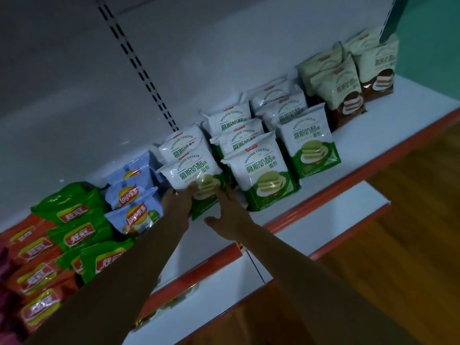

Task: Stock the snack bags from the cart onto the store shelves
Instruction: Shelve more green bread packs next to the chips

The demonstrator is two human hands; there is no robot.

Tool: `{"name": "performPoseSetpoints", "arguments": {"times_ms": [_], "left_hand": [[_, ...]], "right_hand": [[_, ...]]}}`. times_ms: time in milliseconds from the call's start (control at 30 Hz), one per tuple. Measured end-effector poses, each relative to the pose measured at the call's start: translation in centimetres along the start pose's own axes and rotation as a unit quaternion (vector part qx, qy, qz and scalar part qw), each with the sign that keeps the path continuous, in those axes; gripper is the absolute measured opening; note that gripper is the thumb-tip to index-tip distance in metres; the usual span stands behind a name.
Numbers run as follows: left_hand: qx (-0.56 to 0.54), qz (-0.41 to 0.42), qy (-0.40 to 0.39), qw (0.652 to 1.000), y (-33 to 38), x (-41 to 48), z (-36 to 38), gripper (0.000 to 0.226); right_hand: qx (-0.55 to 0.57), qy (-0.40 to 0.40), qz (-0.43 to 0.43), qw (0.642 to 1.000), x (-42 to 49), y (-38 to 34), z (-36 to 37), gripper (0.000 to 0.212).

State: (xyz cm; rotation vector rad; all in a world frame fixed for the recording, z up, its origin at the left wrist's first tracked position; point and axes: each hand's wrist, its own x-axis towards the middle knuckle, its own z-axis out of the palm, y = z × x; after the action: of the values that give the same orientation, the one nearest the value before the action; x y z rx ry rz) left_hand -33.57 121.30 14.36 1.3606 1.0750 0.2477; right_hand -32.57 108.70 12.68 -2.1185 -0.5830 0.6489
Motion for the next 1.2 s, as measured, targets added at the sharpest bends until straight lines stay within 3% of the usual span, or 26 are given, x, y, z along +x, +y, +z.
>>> {"name": "performPoseSetpoints", "arguments": {"times_ms": [333,433,567,733,867,1067,1200], "left_hand": [[0.011,0.019,-0.062,0.998,0.5,-0.8,0.0,0.027],[0.05,0.025,-0.014,0.998,0.6,-2.0,0.1,0.039],[0.101,0.089,0.053,0.99,0.0,-4.9,-0.3,0.034],[0.14,0.07,0.097,0.983,-1.1,-10.4,-1.9,0.062],[0.115,0.086,0.143,0.979,-2.4,-16.5,-3.7,0.052],[0.091,0.067,0.208,0.972,-4.5,-28.1,-8.4,0.059],[0.088,0.074,0.251,0.961,-6.7,-34.9,-12.2,0.049]], "right_hand": [[0.003,0.018,0.016,1.0,-0.7,-0.4,0.1,0.079],[0.016,0.046,0.014,0.999,-1.5,-0.6,-0.7,0.066],[0.03,0.031,0.014,0.999,-3.7,-1.0,-2.0,0.052],[0.008,-0.009,0.0,1.0,-7.7,-0.8,-3.6,0.05],[-0.001,-0.055,-0.007,0.998,-11.7,-2.1,-5.0,0.053],[-0.075,-0.134,-0.089,0.984,-19.8,-6.2,-5.5,0.053],[-0.127,-0.184,-0.147,0.964,-24.9,-8.9,-4.3,0.045]]}}
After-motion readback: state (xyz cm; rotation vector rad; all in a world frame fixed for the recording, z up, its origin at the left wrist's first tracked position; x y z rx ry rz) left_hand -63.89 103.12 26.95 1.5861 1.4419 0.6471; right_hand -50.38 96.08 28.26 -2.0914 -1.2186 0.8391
